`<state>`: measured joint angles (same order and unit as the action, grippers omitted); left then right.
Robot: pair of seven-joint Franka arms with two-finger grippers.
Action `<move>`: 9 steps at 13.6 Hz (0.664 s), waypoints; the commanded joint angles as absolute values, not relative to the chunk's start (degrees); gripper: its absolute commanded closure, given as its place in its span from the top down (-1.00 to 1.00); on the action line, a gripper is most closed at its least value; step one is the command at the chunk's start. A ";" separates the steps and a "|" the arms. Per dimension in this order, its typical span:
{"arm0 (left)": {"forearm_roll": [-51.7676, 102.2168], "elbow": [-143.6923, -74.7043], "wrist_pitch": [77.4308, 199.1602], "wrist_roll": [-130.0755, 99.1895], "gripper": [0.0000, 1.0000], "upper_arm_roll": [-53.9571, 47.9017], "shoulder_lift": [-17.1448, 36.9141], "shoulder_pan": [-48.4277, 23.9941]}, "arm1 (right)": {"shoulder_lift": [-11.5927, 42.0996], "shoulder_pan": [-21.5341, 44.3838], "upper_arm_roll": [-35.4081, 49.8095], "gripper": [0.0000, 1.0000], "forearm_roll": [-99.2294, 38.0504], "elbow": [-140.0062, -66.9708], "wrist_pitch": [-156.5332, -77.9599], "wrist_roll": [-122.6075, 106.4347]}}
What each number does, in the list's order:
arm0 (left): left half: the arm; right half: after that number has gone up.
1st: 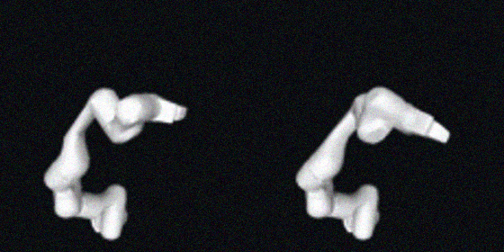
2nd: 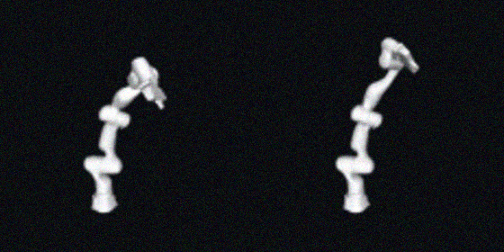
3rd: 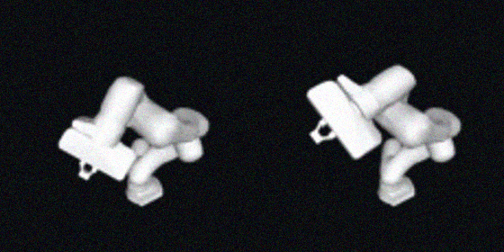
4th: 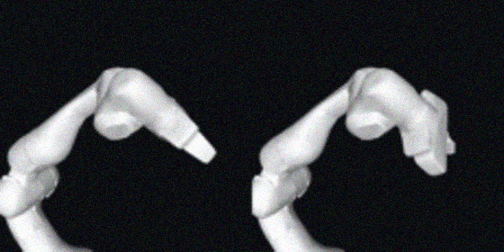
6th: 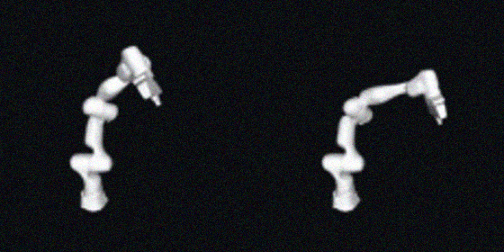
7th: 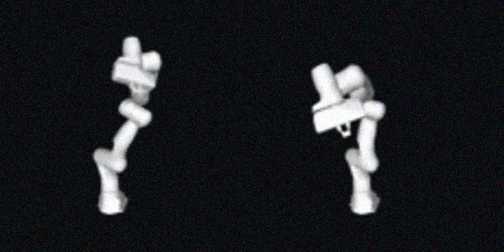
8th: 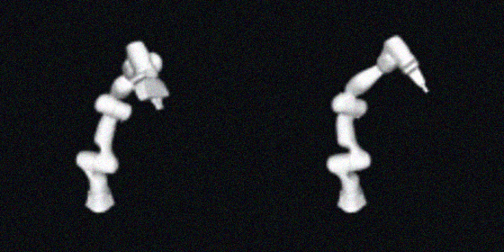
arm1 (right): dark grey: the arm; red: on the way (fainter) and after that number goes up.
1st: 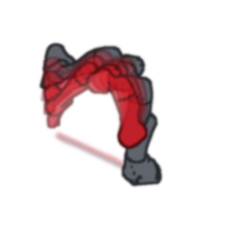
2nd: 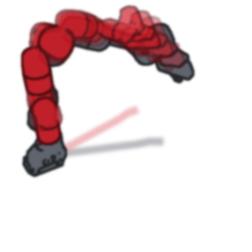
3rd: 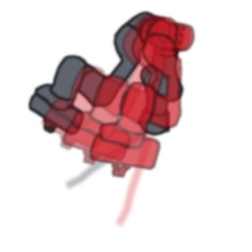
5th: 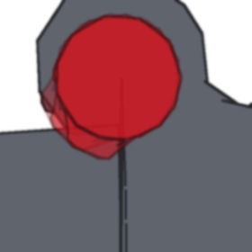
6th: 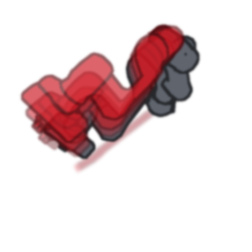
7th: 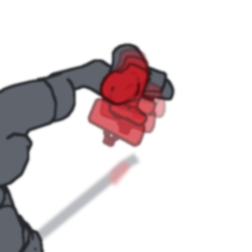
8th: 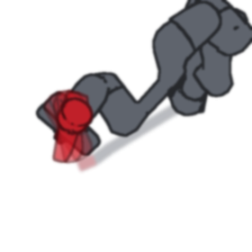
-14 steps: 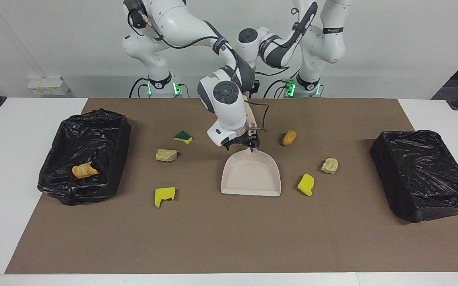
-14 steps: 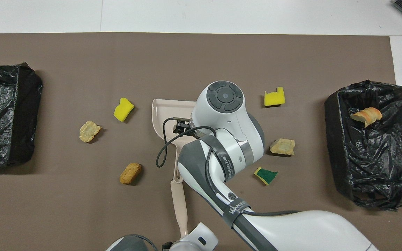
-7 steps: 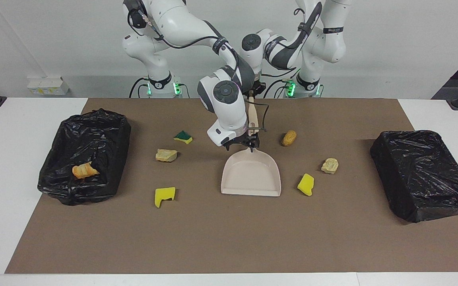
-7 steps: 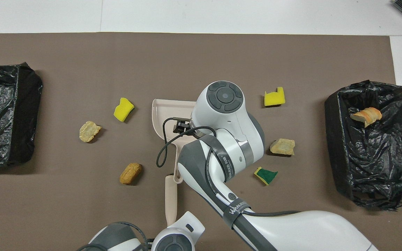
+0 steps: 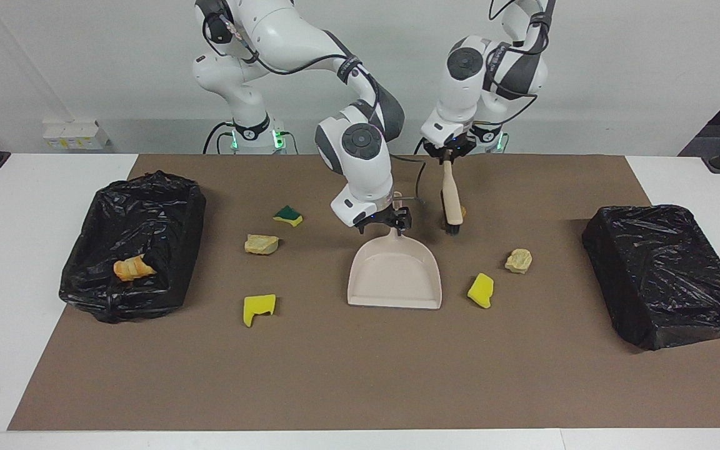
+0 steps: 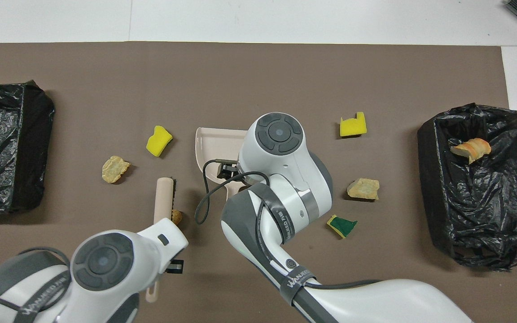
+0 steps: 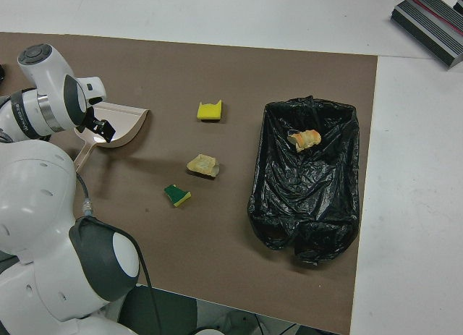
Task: Sweep and dump trash in bin
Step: 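Lift the wooden brush with the left gripper while the right gripper raises the dustpan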
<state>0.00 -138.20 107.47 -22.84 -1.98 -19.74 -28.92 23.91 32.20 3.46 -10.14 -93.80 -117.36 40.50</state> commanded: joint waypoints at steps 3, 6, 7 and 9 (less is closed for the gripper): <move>-2.37 -131.32 110.91 -1.81 -1.00 -2.81 -12.41 -14.71 | 17.85 36.55 3.69 1.00 -3.36 -103.61 -124.62 50.18; -2.37 -126.40 112.14 13.15 -1.00 -2.81 -6.87 -5.04 | 18.45 39.90 3.69 0.99 2.17 -105.73 -126.82 53.08; -2.37 -125.43 113.54 14.31 -1.00 -2.81 -5.38 -3.10 | 18.37 39.90 3.78 0.96 2.63 -105.82 -126.91 52.91; -5.78 -122.01 115.57 14.76 -1.00 -2.81 -1.17 -2.02 | 17.93 40.25 3.78 0.60 2.81 -106.69 -126.39 52.30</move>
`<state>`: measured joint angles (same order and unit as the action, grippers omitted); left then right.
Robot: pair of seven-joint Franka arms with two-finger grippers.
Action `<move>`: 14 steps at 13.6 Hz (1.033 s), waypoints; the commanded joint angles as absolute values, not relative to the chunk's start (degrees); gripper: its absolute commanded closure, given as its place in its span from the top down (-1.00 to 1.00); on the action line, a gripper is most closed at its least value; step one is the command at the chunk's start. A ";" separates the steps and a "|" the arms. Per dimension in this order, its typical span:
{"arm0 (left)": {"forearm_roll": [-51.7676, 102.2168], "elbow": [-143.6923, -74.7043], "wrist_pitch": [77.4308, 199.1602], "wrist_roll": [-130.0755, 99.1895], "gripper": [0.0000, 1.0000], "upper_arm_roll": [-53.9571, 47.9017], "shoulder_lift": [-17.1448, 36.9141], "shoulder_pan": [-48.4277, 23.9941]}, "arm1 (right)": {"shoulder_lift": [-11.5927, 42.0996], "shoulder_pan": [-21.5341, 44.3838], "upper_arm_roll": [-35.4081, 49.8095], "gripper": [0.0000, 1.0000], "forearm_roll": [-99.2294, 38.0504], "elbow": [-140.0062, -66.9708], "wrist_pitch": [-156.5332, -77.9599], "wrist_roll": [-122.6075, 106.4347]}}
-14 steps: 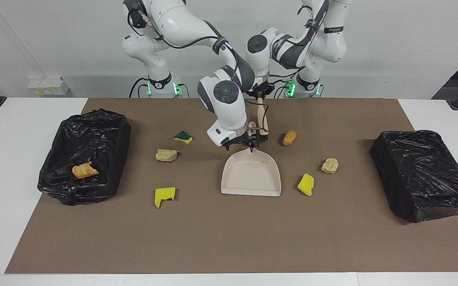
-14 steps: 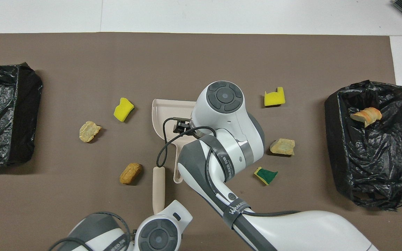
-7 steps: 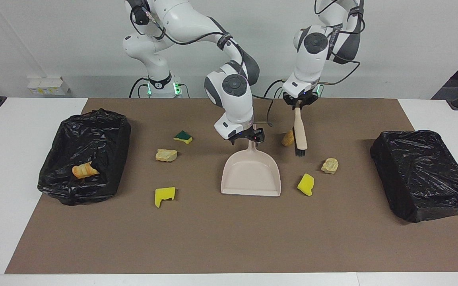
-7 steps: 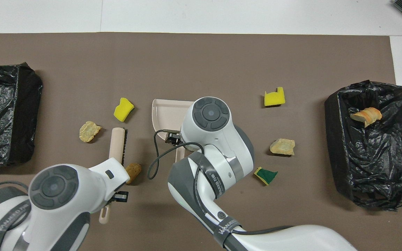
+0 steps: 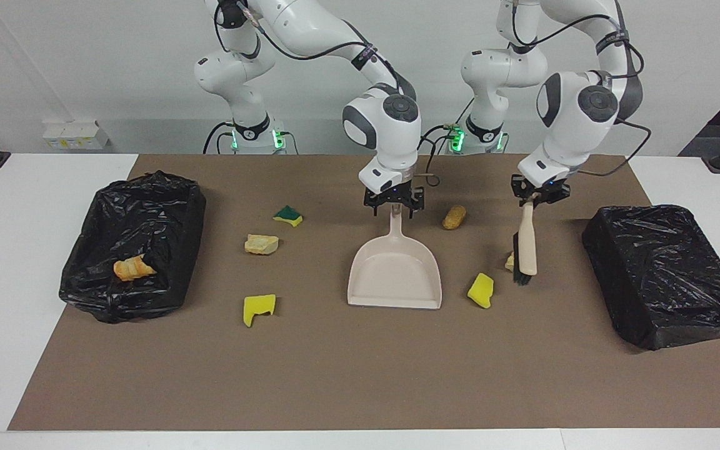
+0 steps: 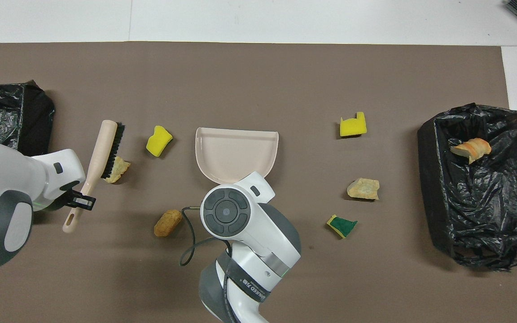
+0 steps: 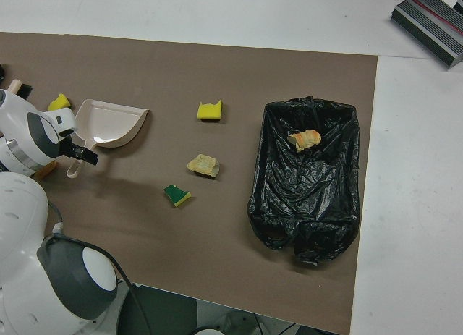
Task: Sweep and dump trash in bin
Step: 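Set the dustpan beside the bread while the left gripper brings the brush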
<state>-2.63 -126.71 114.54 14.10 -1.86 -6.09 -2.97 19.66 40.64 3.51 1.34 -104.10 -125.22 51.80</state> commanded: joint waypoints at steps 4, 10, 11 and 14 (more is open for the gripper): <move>-9.49 -106.55 118.11 25.27 -1.00 -2.90 11.93 -2.81 | 18.28 41.13 3.78 -1.00 2.99 -106.44 -125.51 51.77; -10.71 -103.89 124.18 45.19 -1.00 -3.34 15.55 -4.22 | 14.78 35.96 3.69 -1.00 3.43 -102.74 -117.60 34.50; -12.11 -104.23 125.76 53.36 -1.00 -3.34 15.64 -4.48 | 13.90 34.73 3.69 -1.00 3.34 -102.74 -116.55 29.58; -13.35 -106.86 126.56 57.65 -1.00 -3.25 15.65 -5.18 | 12.66 30.86 3.69 -1.00 2.90 -102.66 -113.39 14.38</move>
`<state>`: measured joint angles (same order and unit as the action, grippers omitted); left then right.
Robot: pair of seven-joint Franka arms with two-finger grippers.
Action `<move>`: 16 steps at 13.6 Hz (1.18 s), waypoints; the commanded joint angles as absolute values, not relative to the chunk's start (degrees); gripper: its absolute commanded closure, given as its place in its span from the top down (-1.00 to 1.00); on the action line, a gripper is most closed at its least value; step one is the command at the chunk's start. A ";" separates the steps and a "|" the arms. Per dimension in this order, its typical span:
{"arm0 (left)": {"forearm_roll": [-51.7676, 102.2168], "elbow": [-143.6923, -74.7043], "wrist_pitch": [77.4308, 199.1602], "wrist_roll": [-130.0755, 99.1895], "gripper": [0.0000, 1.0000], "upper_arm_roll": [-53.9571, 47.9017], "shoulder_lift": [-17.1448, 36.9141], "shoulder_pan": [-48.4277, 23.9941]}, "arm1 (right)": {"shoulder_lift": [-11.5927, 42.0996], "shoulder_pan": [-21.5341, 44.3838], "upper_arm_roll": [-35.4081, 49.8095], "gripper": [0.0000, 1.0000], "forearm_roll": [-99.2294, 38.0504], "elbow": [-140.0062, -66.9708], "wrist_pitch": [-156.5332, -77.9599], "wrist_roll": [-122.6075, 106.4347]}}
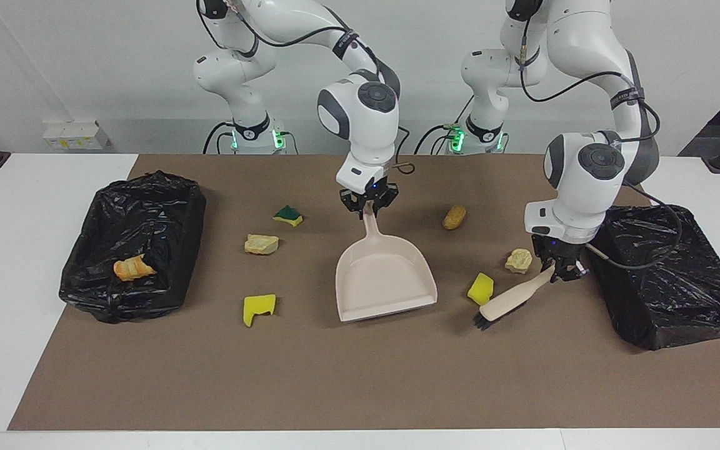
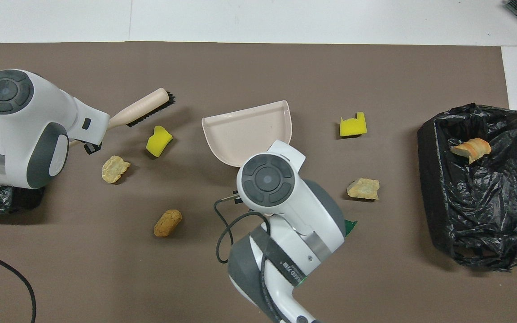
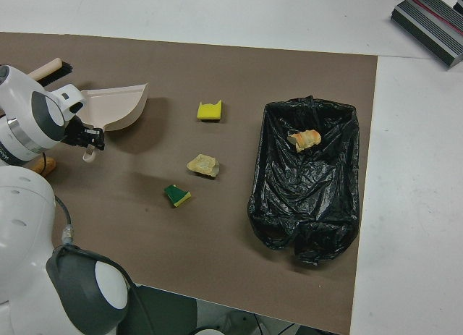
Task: Sweep and dump trash in bin
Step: 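Set the dustpan beside the bread while the left gripper brings the brush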
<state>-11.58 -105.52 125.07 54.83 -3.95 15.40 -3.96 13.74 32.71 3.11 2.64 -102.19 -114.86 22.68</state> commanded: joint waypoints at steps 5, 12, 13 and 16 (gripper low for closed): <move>-15.56 -118.71 125.51 57.13 -1.00 -3.25 8.63 -7.99 | 12.83 26.90 3.69 -1.00 2.72 -103.01 -111.80 -12.69; -15.12 -125.68 107.51 42.83 -1.00 -3.43 -4.03 -16.78 | 12.13 24.52 3.60 -1.00 3.60 -104.94 -110.74 -46.53; -14.94 -125.51 107.06 40.80 -1.00 -3.34 -5.09 -16.61 | 12.13 24.52 3.60 -1.00 3.69 -105.12 -110.74 -51.45; -14.85 -125.51 105.66 35.09 -1.00 -2.90 -8.78 -13.90 | 11.60 24.96 3.60 -1.00 4.48 -106.34 -111.26 -56.86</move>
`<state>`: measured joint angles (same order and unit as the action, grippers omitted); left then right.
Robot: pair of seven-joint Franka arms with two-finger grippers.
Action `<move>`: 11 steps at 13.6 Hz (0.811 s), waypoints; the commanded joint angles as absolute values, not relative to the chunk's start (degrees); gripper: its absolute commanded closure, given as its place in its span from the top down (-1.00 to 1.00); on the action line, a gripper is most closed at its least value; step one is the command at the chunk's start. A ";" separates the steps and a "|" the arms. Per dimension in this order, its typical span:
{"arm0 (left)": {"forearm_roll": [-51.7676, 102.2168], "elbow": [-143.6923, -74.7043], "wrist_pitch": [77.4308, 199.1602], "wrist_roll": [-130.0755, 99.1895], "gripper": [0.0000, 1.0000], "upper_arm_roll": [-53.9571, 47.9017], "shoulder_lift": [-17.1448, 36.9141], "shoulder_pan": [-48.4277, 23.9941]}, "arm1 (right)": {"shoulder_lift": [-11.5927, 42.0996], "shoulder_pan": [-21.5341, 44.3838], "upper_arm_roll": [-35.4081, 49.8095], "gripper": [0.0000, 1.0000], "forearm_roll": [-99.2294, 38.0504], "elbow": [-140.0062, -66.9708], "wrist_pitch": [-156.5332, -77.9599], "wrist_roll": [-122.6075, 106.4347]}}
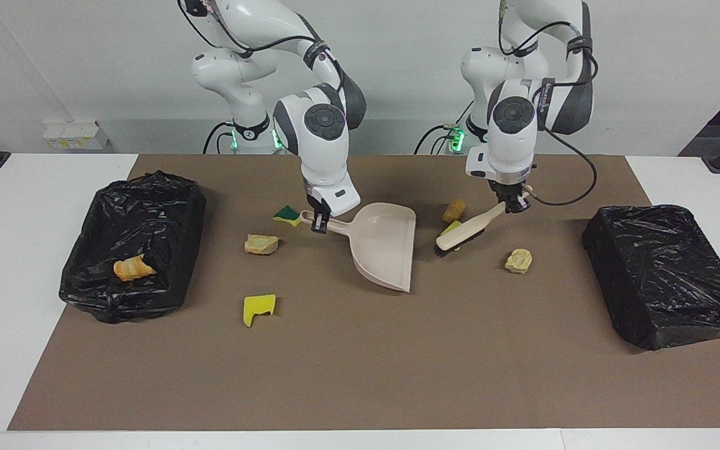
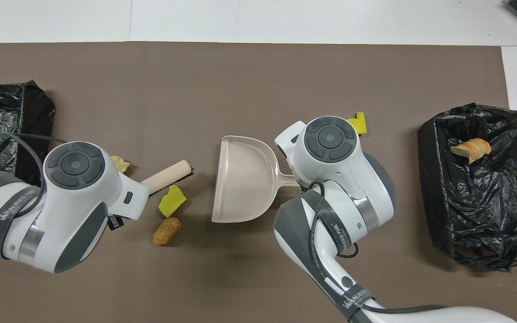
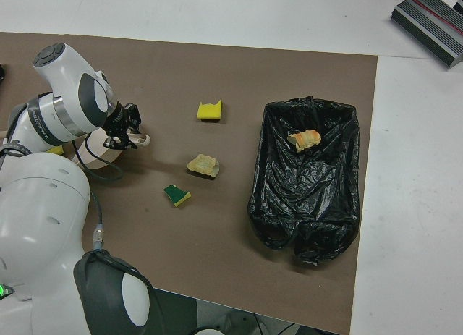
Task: Sweep and dump trash in bin
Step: 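Sweep the bread and yellow sponge toward the dustpan with the left gripper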
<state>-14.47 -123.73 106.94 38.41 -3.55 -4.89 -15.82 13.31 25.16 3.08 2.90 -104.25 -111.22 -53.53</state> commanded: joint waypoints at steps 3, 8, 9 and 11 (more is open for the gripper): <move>-14.85 -125.51 108.52 29.46 -1.00 -2.90 -8.62 -7.68 | 10.38 25.40 3.69 -1.00 6.68 -107.92 -112.06 -56.17; -14.85 -125.51 123.39 29.27 -1.00 -2.81 -1.51 2.37 | 10.28 28.64 3.69 -1.00 9.65 -112.24 -119.36 -56.95; -14.85 -125.51 124.70 29.09 -1.00 -2.81 -0.36 3.50 | 10.28 30.22 3.69 -1.00 11.58 -112.41 -118.92 -56.95; -14.85 -126.64 126.12 26.91 -1.00 -2.81 0.61 3.96 | 10.02 30.67 3.69 -1.00 11.95 -113.81 -118.83 -56.95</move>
